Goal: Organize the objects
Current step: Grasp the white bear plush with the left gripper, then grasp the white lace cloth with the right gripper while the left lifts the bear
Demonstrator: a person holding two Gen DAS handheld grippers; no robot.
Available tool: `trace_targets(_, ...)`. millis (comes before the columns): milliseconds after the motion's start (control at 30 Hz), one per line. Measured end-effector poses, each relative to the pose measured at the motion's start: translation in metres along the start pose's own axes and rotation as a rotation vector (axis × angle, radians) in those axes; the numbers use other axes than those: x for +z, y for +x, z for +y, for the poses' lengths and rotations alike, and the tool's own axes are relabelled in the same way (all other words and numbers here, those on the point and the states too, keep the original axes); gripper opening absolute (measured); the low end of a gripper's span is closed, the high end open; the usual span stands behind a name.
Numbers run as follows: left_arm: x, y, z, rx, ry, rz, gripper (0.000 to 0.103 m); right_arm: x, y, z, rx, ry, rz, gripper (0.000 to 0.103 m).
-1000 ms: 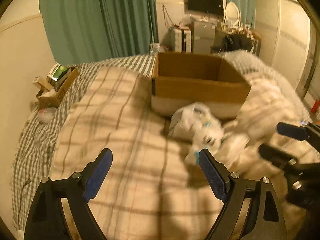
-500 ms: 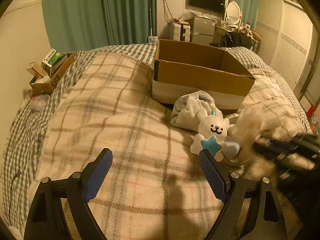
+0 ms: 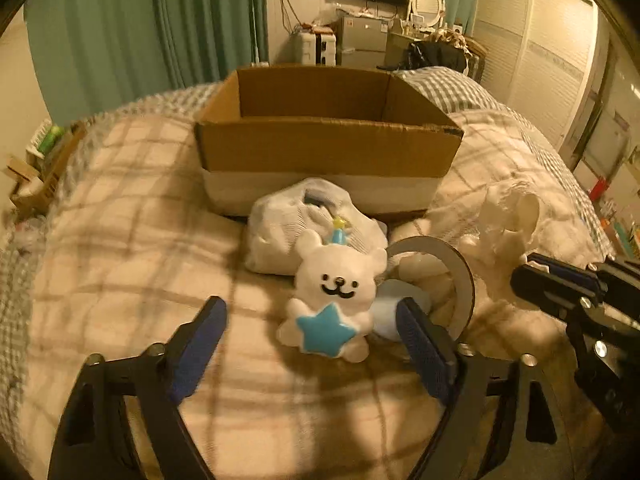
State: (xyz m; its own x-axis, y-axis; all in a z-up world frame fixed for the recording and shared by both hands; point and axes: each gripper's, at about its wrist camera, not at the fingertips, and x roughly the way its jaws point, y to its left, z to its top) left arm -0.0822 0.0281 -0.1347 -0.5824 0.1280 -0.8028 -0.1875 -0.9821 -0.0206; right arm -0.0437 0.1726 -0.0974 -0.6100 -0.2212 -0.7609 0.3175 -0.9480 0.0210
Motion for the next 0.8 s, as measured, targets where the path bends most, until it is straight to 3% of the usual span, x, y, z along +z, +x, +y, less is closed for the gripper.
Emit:
trace_targets(33,-0.001,0.003,0.0,-0.005,0.0,0.011,0.06,-0.001,0.001,-0.001,0.005,0.005,-0.001,0.01)
trace_targets(67,-0.003,0.008,-0.001,-0.011,0.005,0.026,0.052,-0.002,0.0,-0.002,0.006,0.007,-0.003,0.01)
trace_targets(567,-0.01,-0.04,0.001,-0.039,-0.03,-0.085,0.048,-0.005,-0.021,0.0,-0.063,0.008,-0.037,0.01)
trace_targets(700,-0.006,-0.052,0.004,-0.112,-0.05,-0.085,0.048,0.0,-0.029,0.001,-0.062,0.004,-0.047,0.01)
trace_targets(800,0.003,-0.064,0.004,-0.097,-0.041,-0.118,0.048,0.009,-0.037,-0.001,-0.048,-0.004,-0.063,0.01)
